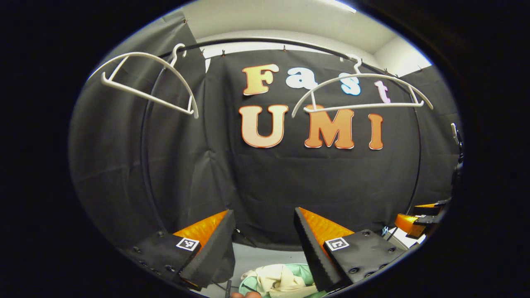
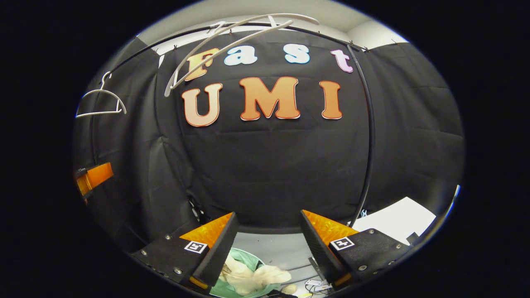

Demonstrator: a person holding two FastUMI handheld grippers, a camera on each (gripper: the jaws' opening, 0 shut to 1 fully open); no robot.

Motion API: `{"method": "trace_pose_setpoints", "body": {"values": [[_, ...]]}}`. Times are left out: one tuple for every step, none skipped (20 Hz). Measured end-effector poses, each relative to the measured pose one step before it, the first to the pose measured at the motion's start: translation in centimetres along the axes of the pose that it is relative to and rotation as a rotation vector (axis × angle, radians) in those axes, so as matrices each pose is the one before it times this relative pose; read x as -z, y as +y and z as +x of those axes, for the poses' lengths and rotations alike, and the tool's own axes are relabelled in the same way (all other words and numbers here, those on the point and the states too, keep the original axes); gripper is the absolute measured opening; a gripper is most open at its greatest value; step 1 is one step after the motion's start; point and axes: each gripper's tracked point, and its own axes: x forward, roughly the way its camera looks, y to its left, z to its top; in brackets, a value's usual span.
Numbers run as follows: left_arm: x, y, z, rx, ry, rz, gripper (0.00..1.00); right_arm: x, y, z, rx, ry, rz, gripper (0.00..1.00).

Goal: Grasp the clothes on the hanger with both hands and then place them into the laundry hamper below.

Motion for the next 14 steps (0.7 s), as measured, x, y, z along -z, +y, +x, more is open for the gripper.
{"method": "trace_pose_setpoints", "body": {"values": [[-0.55, 0.242, -0.329, -0.00386, -0.00783, 0.0009, 0.95, -0.575, -0.001, -0.331, -0.00107, -0.01016, -0.00139, 0.92], [-0.363, 0.186, -0.201, -0.00728, -0.00842, 0.00013, 0.95, -0.529, -0.097, -0.195, 0.00057, -0.01186, -0.00331, 0.92], [-0.654, 0.313, -0.196, -0.0118, -0.01427, -0.00133, 0.95, -0.79, -0.06, -0.245, 0.00072, -0.01429, -0.00547, 0.92], [-0.843, 0.363, -0.02, -0.01383, -0.01489, 0.0011, 0.9, -0.751, -0.1, -0.417, 0.00236, -0.01592, -0.0052, 0.92], [-0.782, 0.421, -0.232, -0.01519, -0.01676, 0.00496, 0.89, -0.838, -0.016, -0.434, -0.0018, -0.01829, -0.00444, 0.92], [-0.753, 0.36, -0.016, -0.01381, -0.01607, 0.00472, 0.89, -0.852, 0.022, -0.368, -0.00412, -0.01875, -0.00134, 0.92], [-0.596, 0.038, -0.235, -0.0095, -0.01709, -0.00193, 0.89, -0.858, 0.111, -0.381, -0.0044, -0.01561, -0.00011, 0.92], [-0.649, -0.019, -0.118, -0.0039, -0.01245, -0.00758, 0.89, -0.78, -0.011, -0.308, -0.00384, -0.01279, -0.00077, 0.92], [-0.689, 0.04, -0.027, -0.0029, -0.01403, -0.00669, 0.89, -0.788, -0.221, -0.545, -0.00291, -0.01296, -0.00255, 0.99], [-0.731, 0.703, -0.06, -0.00325, -0.00742, -0.00705, 0.89, -0.797, -0.141, -0.333, -0.00149, -0.01254, -0.00541, 0.99], [-0.719, 0.607, -0.078, -0.00842, -0.00686, 0.00546, 0.89, -0.838, -0.243, -0.118, 0.00108, -0.01507, -0.00848, 0.99], [-0.644, 0.858, -0.227, -0.01525, -0.00982, 0.01217, 0.89, -0.882, -0.38, -0.177, 0.007, -0.01728, -0.00959, 0.99], [-0.596, 0.531, -0.113, -0.01436, -0.00878, 0.0117, 0.9, -0.908, -0.377, -0.307, 0.00751, -0.01313, -0.00809, 0.99], [-0.4, 0.338, -0.002, -0.00891, -0.00682, 0.00225, 0.9, -0.589, -0.301, -0.192, 0.00435, -0.00929, -0.00469, 0.99]]}}
